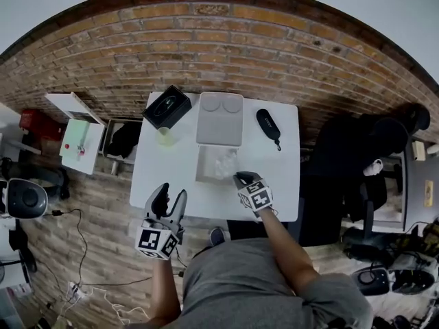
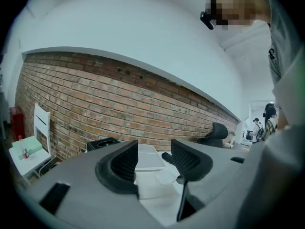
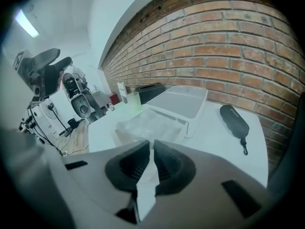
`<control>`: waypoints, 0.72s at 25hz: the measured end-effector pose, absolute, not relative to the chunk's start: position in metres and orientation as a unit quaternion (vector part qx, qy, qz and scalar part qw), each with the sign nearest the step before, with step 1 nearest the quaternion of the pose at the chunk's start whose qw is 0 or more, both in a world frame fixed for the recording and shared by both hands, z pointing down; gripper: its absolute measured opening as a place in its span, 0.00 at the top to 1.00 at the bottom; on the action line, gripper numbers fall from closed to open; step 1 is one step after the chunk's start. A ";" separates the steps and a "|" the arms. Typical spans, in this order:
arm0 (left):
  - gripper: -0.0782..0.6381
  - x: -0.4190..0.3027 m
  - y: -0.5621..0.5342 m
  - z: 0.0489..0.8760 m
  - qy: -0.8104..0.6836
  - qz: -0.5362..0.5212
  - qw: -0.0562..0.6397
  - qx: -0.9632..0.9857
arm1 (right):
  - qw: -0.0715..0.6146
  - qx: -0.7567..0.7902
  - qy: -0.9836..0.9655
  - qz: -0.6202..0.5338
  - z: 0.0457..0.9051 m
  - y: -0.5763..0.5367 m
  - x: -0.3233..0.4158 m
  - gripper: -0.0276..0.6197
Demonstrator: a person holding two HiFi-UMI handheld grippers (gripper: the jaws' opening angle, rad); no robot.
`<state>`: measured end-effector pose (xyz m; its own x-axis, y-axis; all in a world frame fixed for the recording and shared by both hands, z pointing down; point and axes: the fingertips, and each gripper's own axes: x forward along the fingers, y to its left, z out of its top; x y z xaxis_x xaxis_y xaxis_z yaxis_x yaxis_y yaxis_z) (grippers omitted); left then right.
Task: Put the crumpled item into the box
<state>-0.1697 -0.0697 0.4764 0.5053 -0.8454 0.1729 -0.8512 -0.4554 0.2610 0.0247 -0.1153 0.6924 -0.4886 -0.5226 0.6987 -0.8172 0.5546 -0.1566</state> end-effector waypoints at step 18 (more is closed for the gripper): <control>0.59 -0.202 -0.041 0.468 -0.549 -0.018 0.175 0.817 | 0.310 0.406 -0.820 0.259 0.711 -0.136 -0.001 0.90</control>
